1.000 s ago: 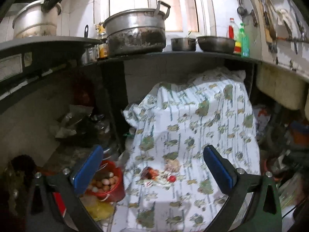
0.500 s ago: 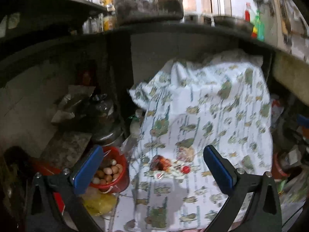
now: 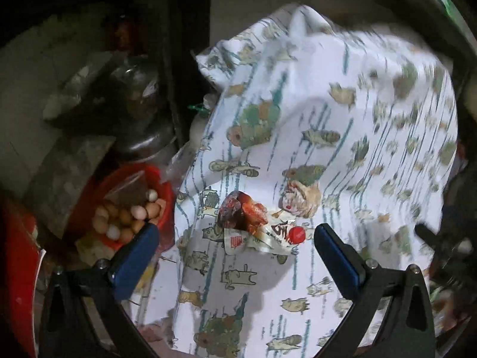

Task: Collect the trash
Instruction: 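Grasp the silver snack packet with the left tool while the right tool grasps the red bottle cap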

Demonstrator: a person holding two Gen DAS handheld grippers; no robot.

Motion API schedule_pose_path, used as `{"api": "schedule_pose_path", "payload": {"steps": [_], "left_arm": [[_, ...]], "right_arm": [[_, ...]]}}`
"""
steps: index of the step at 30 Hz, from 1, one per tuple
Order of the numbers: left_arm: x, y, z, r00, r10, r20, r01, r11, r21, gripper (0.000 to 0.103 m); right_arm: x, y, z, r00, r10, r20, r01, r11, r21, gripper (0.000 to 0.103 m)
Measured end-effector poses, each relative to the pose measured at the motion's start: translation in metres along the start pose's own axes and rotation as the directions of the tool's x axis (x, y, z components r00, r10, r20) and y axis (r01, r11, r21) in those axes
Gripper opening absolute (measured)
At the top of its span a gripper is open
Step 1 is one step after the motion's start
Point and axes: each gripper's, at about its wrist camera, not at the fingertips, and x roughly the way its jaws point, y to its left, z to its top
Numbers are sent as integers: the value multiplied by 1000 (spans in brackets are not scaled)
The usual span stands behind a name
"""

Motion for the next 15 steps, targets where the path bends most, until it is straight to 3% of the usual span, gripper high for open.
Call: {"api": "schedule_pose_path", "payload": {"steps": [2,5,8,12,13,15], "left_arm": [[3,-12,0,1000,-28,7,28,999,21,103],[32,-22,2,991,-129,-40,128,992,-14,103],[83,-13,-1,979,-123,-161,104,988,-118,103],[136,6,-8,946,-164,-278,88,960,-267,97],[142,6,-11,938,-193,-287,108,952,-287,97],[158,-3,-18,906,-264,-331,159,936,-313,94]], "right_arm": [[8,-3,3,1000,-8,-6,8,999,34,90],[21,-10,3,1000,-2,-28,4,998,63,90],[30,-13,-1,998,-16,-62,20,998,66,90],[35,-19,-5,995,-41,-92,47,997,59,90],[35,-21,-5,994,-48,-94,53,997,55,90],[36,-24,-6,994,-52,-99,57,997,52,90]]}}
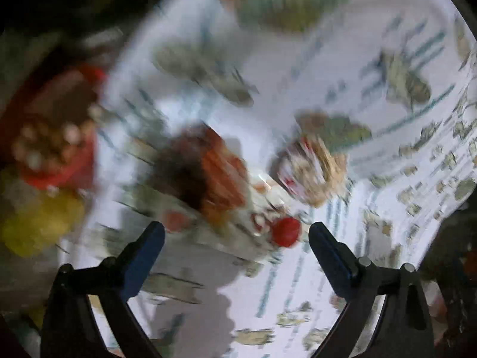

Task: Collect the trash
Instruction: 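Grasp the silver snack packet with the left tool while the right tool grasps the red bottle cap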

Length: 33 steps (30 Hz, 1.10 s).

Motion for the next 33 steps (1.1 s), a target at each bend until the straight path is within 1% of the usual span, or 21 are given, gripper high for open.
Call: {"api": "schedule_pose_path", "payload": {"steps": [1,2,4,5,6,7,8,9,10,11,13,16,19,21,23,25,27,28,29,31,33], "left_arm": [[5,-3,-1,1000,-3,-11,3,1000,-3,85],[7,-6,-2,1000,1,-6,-1,1000,-6,81],[9,-9,0,1000,2,30,-2,1000,-9,67],[10,-8,4,999,21,38,-21,1000,-22,62],[10,-5,7,998,45,44,-44,998,-43,48],[11,-4,12,998,51,44,-48,997,-60,39],[9,-1,13,998,37,42,-33,996,-78,38],[6,2,13,999,2,37,2,996,-89,36],[3,2,12,999,-11,35,14,996,-84,34],[-1,1,10,999,-10,34,12,998,-61,33],[-15,-4,2,999,21,42,-22,1000,13,29],[-40,-3,-18,998,-4,55,0,998,61,27],[-58,-3,-46,999,39,23,-42,993,111,27],[-66,-10,-62,998,54,15,-56,986,154,27],[-74,-11,-77,995,93,17,-95,974,203,27],[-81,-10,-85,992,121,37,-126,961,246,27],[-82,-9,-90,985,161,67,-173,946,273,27],[-79,-8,-88,982,178,68,-190,942,277,27],[-77,-7,-88,982,178,61,-188,942,278,27],[-73,-10,-87,983,174,59,-183,944,275,27],[-74,-8,-88,981,182,64,-193,940,280,24]], "right_arm": [[1,-2,-1,1000,-5,-5,5,1000,4,90],[3,-4,-1,1000,-5,-15,5,1000,8,90],[4,-6,0,1000,5,-25,-5,1000,13,90],[3,-7,0,1000,3,-20,-2,1000,17,90],[3,-7,0,1000,-2,-17,2,1000,15,90],[2,-7,0,1000,-6,-14,6,1000,10,90],[1,-6,-1,1000,-11,-13,11,1000,-1,90],[1,-5,-1,1000,-16,-13,16,1000,-12,90],[1,-5,-1,1000,-18,-11,18,1000,-20,90],[0,-4,0,1000,-18,-8,18,1000,-23,90],[-1,-5,1,1000,-15,-5,15,1000,-15,90],[-1,-6,2,1000,21,-13,-20,1000,20,90],[1,-6,2,998,54,-21,-53,997,52,90],[4,-5,1,997,75,-32,-72,995,73,90],[8,-6,-1,992,113,-47,-107,988,110,90],[15,-6,-1,980,185,-72,-170,969,178,88],[27,1,1,949,298,-105,-264,929,259,79],[33,6,1,934,337,-118,-293,913,284,72],[39,14,2,919,370,-133,-318,899,301,66],[49,29,5,908,389,-154,-332,895,298,59],[62,49,8,909,367,-195,-315,914,255,55]]}}
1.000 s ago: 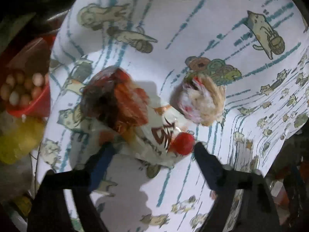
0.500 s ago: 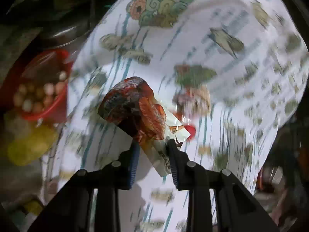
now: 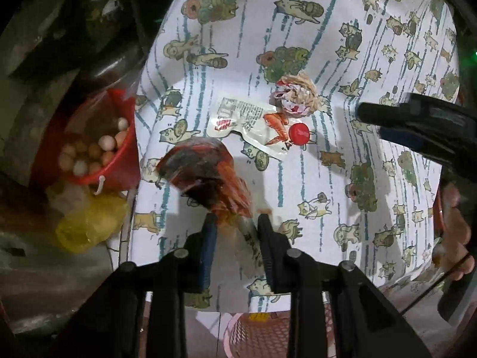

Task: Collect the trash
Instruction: 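Grasp the silver snack packet with the left tool while the right tool grasps the red bottle cap, then carry the packet and red cap over the pink basket and open both tools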

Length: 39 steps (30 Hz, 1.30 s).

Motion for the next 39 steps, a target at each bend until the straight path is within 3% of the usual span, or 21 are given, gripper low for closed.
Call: {"api": "schedule_pose_path", "payload": {"steps": [3,11,14,15,16,19,22,27,31,33,36,38,39], "left_arm": [[3,2,-1,999,-39,-26,39,999,-12,17],[17,13,1,989,-134,-63,130,989,-65,19],[16,11,1,993,-108,-57,105,994,-42,42],[17,11,1,992,-109,-60,107,993,-46,58],[20,12,1,991,-116,-67,112,992,-52,64],[31,17,1,988,-126,-94,118,989,-86,83],[39,21,1,984,-147,-101,134,983,-121,86],[48,10,2,985,-129,-112,120,989,-86,91],[67,2,0,982,-90,-163,77,993,-84,93],[67,-5,-1,987,-64,-145,56,997,-62,94],[71,-23,-6,989,26,-144,-21,999,37,94],[68,-30,-10,992,58,-109,-51,997,63,85],[64,-31,-10,994,63,-90,-59,997,56,60]], "right_arm": [[26,18,1,999,-24,-45,22,999,-47,48],[73,34,1,991,-100,-91,95,994,-59,43],[82,35,2,990,-95,-104,89,995,-52,43],[83,36,2,990,-90,-105,85,995,-53,43],[86,37,3,990,-93,-105,87,995,-57,43],[95,43,2,985,-128,-115,120,990,-70,31],[94,37,1,988,-101,-118,101,995,-1,30],[62,31,2,989,-131,-65,129,991,-40,30],[24,18,6,995,-97,-14,96,995,-36,30],[4,11,5,994,-110,15,111,992,-65,30],[-17,1,-1,990,-138,39,142,984,-111,30],[-30,-5,-6,986,-162,48,167,975,-147,30],[-33,-5,-7,983,-173,54,180,970,-163,30]]}}
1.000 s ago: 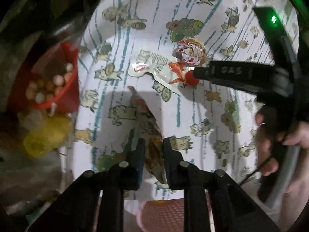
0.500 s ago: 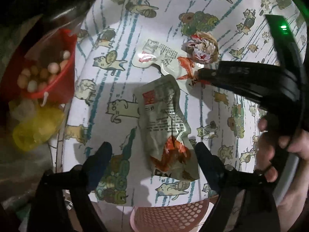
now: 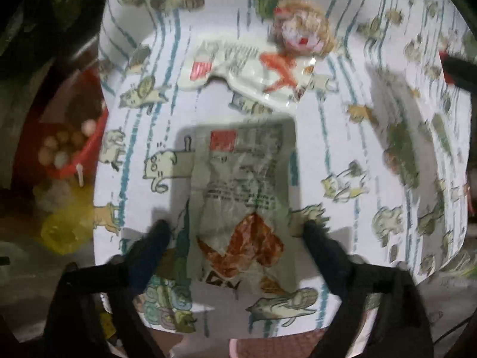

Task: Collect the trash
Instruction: 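Carry the packet and red cap over the pink basket and open both tools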

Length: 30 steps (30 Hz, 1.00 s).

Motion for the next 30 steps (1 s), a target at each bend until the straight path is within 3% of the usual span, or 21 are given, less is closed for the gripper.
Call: {"api": "schedule_pose_path", "payload": {"steps": [1,3,6,13,16,19,25,28,30], "left_arm": [[-5,1,1,1000,0,9,0,1000,-11,53],[-11,3,2,999,-49,0,49,998,-30,49],[-32,5,3,998,-60,37,61,998,-29,34],[-115,1,-9,974,-134,185,124,990,61,34],[-143,-2,-19,961,-189,202,178,981,71,34],[-162,-7,-41,959,-186,216,170,981,91,34],[-161,-12,-83,948,-234,214,232,972,34,35],[-146,-18,-102,948,-253,195,264,964,-35,34],[-127,-24,-116,947,-275,167,291,953,-79,34]], "right_arm": [[-6,-1,-3,1000,-18,8,18,1000,-22,30],[-23,-7,-12,999,-36,30,38,998,-49,30],[-51,-2,-23,998,-3,65,8,997,-75,30],[-118,14,-52,988,52,142,-40,995,-88,30],[-142,17,-71,983,98,157,-89,994,-61,30],[-162,24,-92,980,109,166,-100,993,-61,30],[-186,27,-131,972,148,184,-151,989,1,30],[-180,21,-151,972,138,191,-163,979,120,30],[-164,13,-165,972,174,159,-207,953,222,30]]}}
